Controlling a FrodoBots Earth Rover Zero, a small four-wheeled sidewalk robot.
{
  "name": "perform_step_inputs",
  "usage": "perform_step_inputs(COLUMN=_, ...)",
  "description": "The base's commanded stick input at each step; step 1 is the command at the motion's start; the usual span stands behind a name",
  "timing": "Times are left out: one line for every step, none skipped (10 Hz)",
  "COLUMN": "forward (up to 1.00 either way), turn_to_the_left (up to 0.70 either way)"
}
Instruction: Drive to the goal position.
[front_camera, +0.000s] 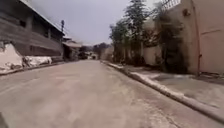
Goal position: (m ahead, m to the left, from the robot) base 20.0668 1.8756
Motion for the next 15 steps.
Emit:
perform_step_inputs(forward=1.0, turn_to_the_left=0.4)
perform_step_inputs(forward=1.0, turn_to_the_left=0.4)
perform_step_inputs(forward=1.0, turn_to_the_left=0.4)
perform_step_inputs(forward=1.0, turn_to_the_left=0.4)
perform_step_inputs(forward=1.0, turn_to_the_left=0.4)
perform_step_inputs(forward=1.0, turn_to_the_left=0.4)
perform_step_inputs(forward=1.0, turn_to_the_left=0.4)
perform_step_inputs(forward=1.0, turn_to_the_left=0.35)
perform_step_inputs(forward=1.0, turn_to_the_left=0.09)
perform_step_inputs(forward=1.0, turn_to_the_left=0.0)
perform_step_inputs(forward=1.0, turn_to_the_left=0.0)
perform_step_inputs(forward=1.0, turn_to_the_left=0.0)
perform_step_inputs(forward=1.0, turn_to_the_left=0.0)
perform_step_inputs(forward=1.0, turn_to_the_left=0.0)
perform_step_inputs(forward=1.0, turn_to_the_left=0.0)
